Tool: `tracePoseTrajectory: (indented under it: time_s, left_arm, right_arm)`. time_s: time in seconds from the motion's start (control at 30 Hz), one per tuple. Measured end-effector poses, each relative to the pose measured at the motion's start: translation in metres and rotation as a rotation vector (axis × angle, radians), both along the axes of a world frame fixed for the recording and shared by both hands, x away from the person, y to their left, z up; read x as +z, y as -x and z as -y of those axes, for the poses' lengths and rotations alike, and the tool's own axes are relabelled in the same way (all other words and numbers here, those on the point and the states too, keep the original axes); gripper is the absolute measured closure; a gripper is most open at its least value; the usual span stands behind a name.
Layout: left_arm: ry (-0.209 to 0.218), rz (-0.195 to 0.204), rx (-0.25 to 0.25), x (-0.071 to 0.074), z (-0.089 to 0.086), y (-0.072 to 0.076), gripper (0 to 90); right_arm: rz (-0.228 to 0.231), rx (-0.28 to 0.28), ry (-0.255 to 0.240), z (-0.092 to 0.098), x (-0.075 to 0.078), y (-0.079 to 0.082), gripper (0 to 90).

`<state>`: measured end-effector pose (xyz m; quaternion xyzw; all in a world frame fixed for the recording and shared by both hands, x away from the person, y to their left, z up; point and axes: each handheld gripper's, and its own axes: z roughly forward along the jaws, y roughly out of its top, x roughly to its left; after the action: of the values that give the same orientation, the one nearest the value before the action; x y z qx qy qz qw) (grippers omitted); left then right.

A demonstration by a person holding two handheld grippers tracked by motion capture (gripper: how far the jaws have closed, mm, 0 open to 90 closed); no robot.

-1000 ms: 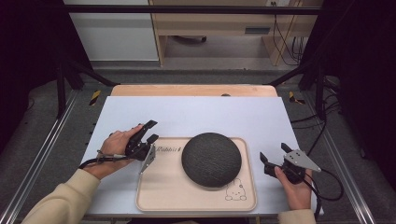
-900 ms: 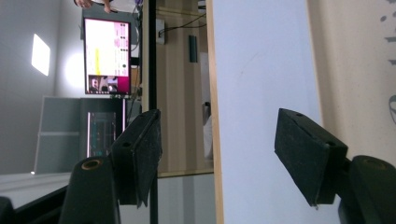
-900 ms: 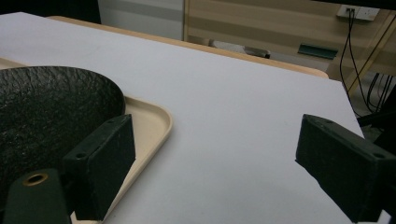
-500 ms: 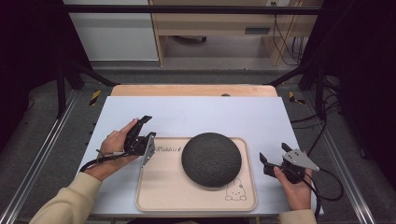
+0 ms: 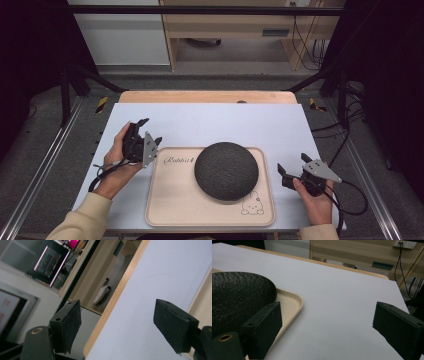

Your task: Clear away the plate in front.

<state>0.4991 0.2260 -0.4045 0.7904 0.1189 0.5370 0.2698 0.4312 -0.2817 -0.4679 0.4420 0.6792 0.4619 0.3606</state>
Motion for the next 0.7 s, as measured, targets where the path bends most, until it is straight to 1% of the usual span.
tracePoseTrajectory:
  time_s: [0.03,0.07,0.1,0.13,0.17,0.2,0.23,0.27,0.3,0.33,0.37,0.4,0.43,0.47,0.5,0.53,0.57,0.6,0.63,0.67,0.7]
  left_arm:
    - [0.000,0.000,0.000,0.000,0.000,0.000,21.6]
    - [0.038,-0.013,0.009,0.001,-0.002,0.001,21.3]
    - [0.096,-0.026,0.022,0.003,-0.008,0.003,21.5]
    - [0.096,-0.026,0.022,0.003,-0.008,0.003,21.5]
    - [0.176,-0.054,0.029,0.005,-0.013,0.005,21.3]
    - [0.209,-0.062,0.034,0.006,-0.016,0.006,21.2]
    - [0.230,-0.070,0.039,0.007,-0.019,0.008,21.0]
    - [0.230,-0.070,0.039,0.007,-0.019,0.008,20.8]
    - [0.257,-0.077,0.043,0.007,-0.022,0.009,20.8]
    - [0.311,-0.088,0.052,0.009,-0.028,0.012,20.7]
    - [0.341,-0.096,0.055,0.009,-0.031,0.013,20.6]
    - [0.366,-0.102,0.063,0.009,-0.035,0.015,20.1]
    - [0.366,-0.102,0.063,0.009,-0.035,0.015,19.8]
    - [0.403,-0.112,0.073,0.008,-0.041,0.018,19.8]
    - [0.403,-0.112,0.073,0.008,-0.041,0.018,19.6]
    - [0.433,-0.115,0.081,0.008,-0.049,0.022,19.4]
    - [0.433,-0.115,0.081,0.008,-0.049,0.022,19.1]
    - [0.481,-0.125,0.091,0.006,-0.058,0.025,18.8]
    - [0.481,-0.125,0.091,0.006,-0.058,0.025,18.6]
    - [0.539,-0.145,0.105,0.004,-0.067,0.026,18.2]
    - [0.539,-0.145,0.105,0.004,-0.067,0.026,17.8]
  right_arm:
    - [0.000,0.000,0.000,0.000,0.000,0.000,8.7]
    - [0.006,0.005,-0.005,0.000,0.001,0.000,8.7]
    - [0.009,0.006,-0.007,0.000,0.001,0.000,8.7]
    - [0.012,0.009,-0.009,0.000,0.001,0.000,8.7]
    - [0.012,0.010,-0.012,0.000,0.002,0.001,8.7]
    - [0.012,0.008,-0.012,0.000,0.002,0.001,8.5]
    - [0.012,0.008,-0.014,0.000,0.002,0.001,8.4]
    - [0.012,0.008,-0.014,0.000,0.002,0.001,8.4]
    - [0.012,0.009,-0.015,0.000,0.002,0.001,8.3]
    - [0.017,0.011,-0.009,0.000,0.003,0.001,8.2]
    - [0.015,0.010,-0.011,-0.001,0.003,0.001,8.2]
    - [0.017,0.010,-0.013,-0.002,0.004,0.001,8.1]
    - [0.017,0.010,-0.013,-0.002,0.004,0.001,8.1]
    - [0.021,0.008,-0.011,-0.003,0.005,0.000,8.0]
    - [0.021,0.006,-0.013,-0.003,0.006,0.000,8.0]
    - [0.023,0.006,-0.008,-0.004,0.006,0.000,7.9]
    - [0.019,0.005,-0.012,-0.005,0.006,0.000,7.9]
    - [0.022,0.007,-0.006,-0.005,0.006,0.000,7.9]
    - [0.022,0.007,-0.006,-0.005,0.006,0.000,7.9]
    - [0.022,0.002,-0.002,-0.005,0.006,-0.001,7.9]
    - [0.022,0.002,-0.002,-0.005,0.006,-0.001,7.9]
